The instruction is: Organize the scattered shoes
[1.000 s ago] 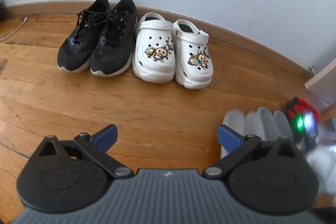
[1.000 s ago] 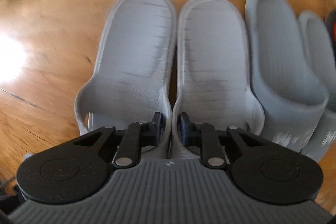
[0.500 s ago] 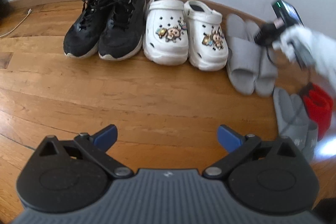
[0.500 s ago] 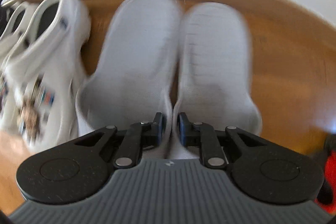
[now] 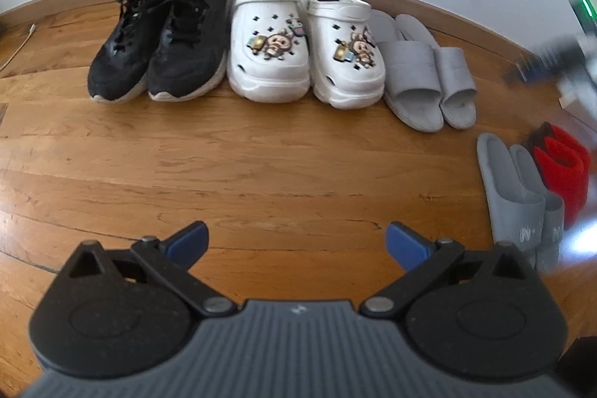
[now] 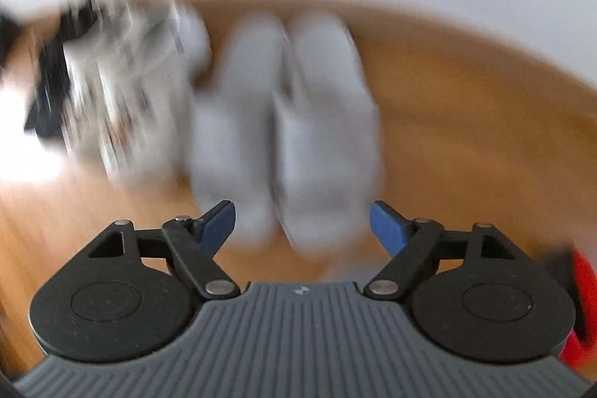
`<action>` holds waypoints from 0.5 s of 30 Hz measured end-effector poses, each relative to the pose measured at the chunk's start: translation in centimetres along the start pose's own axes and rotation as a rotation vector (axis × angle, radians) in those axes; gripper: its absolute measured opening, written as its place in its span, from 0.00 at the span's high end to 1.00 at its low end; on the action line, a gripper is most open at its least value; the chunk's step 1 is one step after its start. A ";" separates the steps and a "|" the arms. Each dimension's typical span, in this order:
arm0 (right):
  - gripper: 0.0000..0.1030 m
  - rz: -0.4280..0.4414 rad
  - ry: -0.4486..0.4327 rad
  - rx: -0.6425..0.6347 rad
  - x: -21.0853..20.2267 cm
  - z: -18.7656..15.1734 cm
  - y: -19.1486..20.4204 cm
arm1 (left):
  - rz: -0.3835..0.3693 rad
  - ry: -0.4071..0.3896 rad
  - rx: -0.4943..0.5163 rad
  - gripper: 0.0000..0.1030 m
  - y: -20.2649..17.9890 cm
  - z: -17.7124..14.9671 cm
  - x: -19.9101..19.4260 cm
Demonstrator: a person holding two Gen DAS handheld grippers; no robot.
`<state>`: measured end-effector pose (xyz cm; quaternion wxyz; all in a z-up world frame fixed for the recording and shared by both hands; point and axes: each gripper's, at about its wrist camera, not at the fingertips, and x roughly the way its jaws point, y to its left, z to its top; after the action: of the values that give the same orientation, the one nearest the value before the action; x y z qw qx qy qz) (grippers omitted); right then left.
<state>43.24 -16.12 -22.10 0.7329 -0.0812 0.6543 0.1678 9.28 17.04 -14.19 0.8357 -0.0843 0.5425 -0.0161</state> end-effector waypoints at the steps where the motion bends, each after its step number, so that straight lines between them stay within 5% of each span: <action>1: 0.23 -0.014 0.034 0.003 0.5 -1.5 -0.7 | -0.007 -0.009 0.006 0.01 -0.3 0.0 -0.1; 5: 0.25 -0.074 0.186 0.061 4.5 -9.2 -4.3 | -0.027 -0.038 0.063 0.01 -2.4 -0.2 -0.5; 8: 0.30 -0.066 0.217 0.182 7.1 -11.9 -6.3 | -0.036 -0.017 0.125 0.01 -3.7 -0.7 0.0; 11: 0.28 -0.071 0.247 0.167 8.6 -13.0 -5.9 | -0.022 0.015 0.138 0.01 -4.0 -0.8 0.9; 12: 0.48 -0.071 0.260 0.137 9.1 -13.2 -5.3 | -0.016 0.024 0.133 0.01 -3.9 -0.7 1.2; 15: 0.62 -0.079 0.291 0.063 10.2 -13.4 -3.7 | -0.004 0.045 0.113 0.01 -3.8 -0.5 1.9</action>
<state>32.90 -22.65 -34.32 0.6385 -0.1072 0.7549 0.1047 9.83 13.01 -15.50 0.8267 -0.0376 0.5592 -0.0502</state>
